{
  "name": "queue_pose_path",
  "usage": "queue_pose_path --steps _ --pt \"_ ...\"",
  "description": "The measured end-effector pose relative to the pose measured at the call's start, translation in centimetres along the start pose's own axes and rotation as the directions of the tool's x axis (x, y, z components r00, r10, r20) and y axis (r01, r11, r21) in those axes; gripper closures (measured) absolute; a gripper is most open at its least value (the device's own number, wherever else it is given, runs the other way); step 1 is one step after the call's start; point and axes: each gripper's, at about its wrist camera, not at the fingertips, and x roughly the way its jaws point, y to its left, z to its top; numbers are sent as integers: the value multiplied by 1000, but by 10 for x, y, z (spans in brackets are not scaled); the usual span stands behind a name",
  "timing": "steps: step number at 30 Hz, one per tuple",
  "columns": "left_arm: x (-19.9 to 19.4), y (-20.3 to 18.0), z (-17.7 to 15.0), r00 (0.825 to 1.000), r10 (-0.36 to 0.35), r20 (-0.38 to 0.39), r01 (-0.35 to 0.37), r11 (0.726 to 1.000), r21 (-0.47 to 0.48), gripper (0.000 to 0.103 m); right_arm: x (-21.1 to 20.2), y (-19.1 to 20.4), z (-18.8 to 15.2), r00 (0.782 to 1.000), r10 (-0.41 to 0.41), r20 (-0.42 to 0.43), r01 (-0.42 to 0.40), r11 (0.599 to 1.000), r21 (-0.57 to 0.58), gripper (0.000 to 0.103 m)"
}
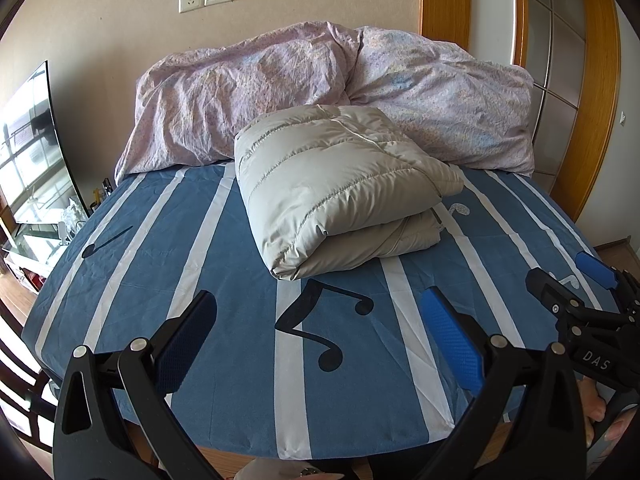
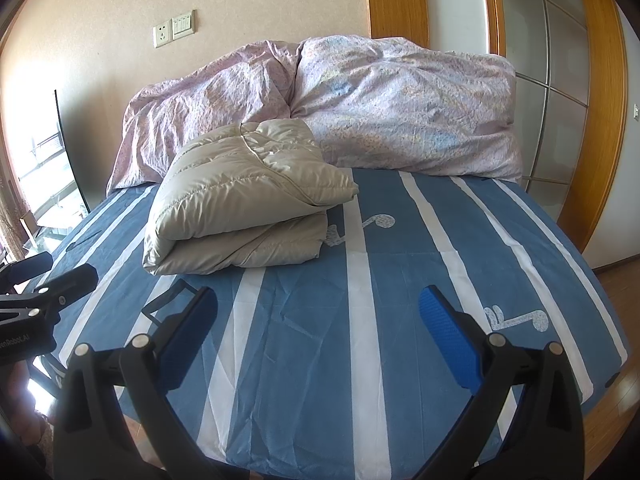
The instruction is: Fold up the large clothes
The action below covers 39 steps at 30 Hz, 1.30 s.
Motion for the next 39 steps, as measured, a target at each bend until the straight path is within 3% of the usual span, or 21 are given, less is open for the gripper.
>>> queue_pose_path --steps 39 --pt "3 -7 -5 1000 -18 -3 18 1000 15 1 4 -1 1 1000 0 0 0 1000 0 2"
